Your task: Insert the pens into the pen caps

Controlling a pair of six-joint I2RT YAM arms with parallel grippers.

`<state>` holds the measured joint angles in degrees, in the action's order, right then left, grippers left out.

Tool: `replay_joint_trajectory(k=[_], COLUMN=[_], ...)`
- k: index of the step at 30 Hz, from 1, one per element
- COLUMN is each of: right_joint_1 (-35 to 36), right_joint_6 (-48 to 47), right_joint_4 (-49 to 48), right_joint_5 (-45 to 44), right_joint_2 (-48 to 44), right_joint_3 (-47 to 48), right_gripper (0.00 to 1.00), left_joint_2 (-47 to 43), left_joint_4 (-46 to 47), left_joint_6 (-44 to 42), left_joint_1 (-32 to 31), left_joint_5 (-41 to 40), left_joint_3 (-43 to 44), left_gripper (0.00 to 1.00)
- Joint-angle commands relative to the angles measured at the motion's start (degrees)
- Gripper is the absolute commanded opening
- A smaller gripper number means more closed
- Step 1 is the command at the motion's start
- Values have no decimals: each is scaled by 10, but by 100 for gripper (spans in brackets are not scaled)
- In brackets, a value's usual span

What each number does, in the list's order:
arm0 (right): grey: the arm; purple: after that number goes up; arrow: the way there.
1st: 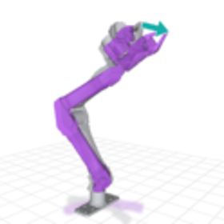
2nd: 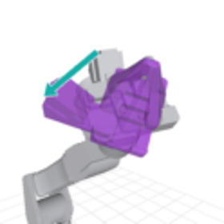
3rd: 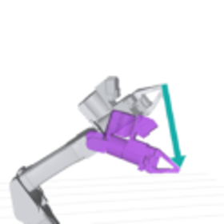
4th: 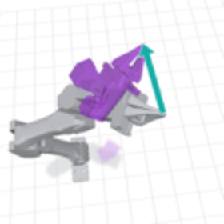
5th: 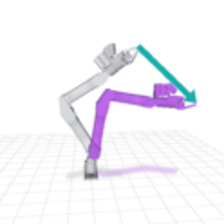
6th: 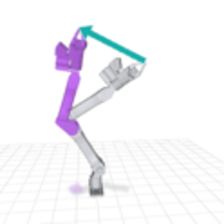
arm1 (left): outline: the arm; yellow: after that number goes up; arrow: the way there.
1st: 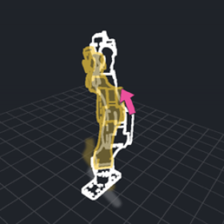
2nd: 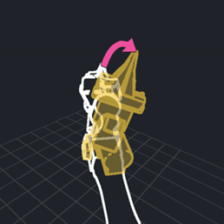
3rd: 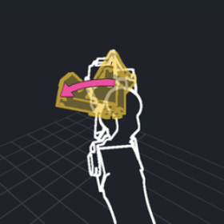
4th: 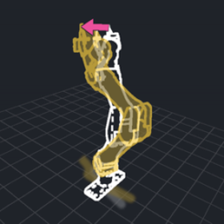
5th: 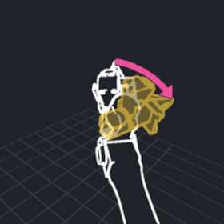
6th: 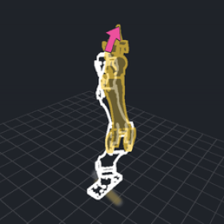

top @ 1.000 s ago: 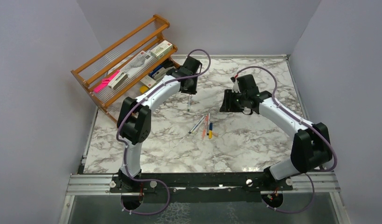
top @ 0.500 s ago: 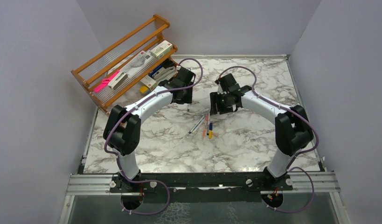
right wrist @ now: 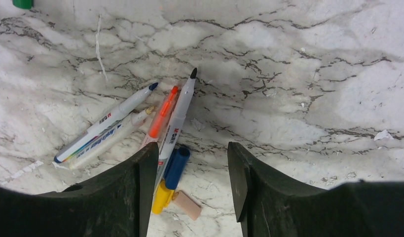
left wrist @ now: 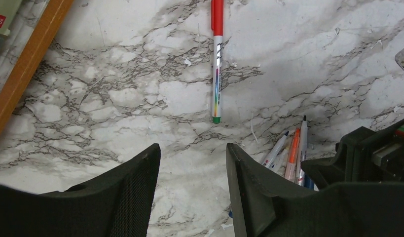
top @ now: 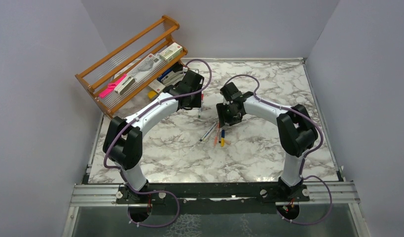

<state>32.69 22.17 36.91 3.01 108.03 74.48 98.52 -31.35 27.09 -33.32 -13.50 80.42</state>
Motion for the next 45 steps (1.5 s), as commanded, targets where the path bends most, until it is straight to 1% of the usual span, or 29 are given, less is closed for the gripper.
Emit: replay_joint_trajectory(k=[1, 13, 21, 29, 32, 33, 40, 43, 45], right_joint_1=[5, 8, 8, 8, 8, 8, 8, 6, 0], right_joint_6=[12, 26, 38, 55, 59, 59, 69, 72, 75], right_joint_4=[10, 17, 20, 15, 7, 6, -18, -25, -35], right_joint_5=[-27, -35, -35, 0, 18, 23, 32, 25, 23], right_joint_2=[21, 46, 51, 60, 57, 56, 14, -22, -56], right_joint_3=[25, 31, 39, 44, 43, 45, 41, 39, 33], right_gripper=[53, 50, 33, 15, 4, 2, 1, 1, 2], left_joint_2=[-30, -46, -50, -53, -57, -58, -68, -91, -115], left_joint_4=[7, 7, 7, 7, 9, 11, 23, 77, 147], left_joint_6=[-12, -24, -25, -26, -25, -25, -25, -40, -42], left_joint_1=[7, 13, 16, 17, 18, 18, 18, 18, 18], left_joint_5=[-14, -4, 0, 4, 4, 4, 16, 77, 140], left_joint_3=[-9, -20, -38, -45, -47, -48, -48, -64, -95], left_gripper=[54, 54, 54, 54, 54, 54, 53, 52, 53])
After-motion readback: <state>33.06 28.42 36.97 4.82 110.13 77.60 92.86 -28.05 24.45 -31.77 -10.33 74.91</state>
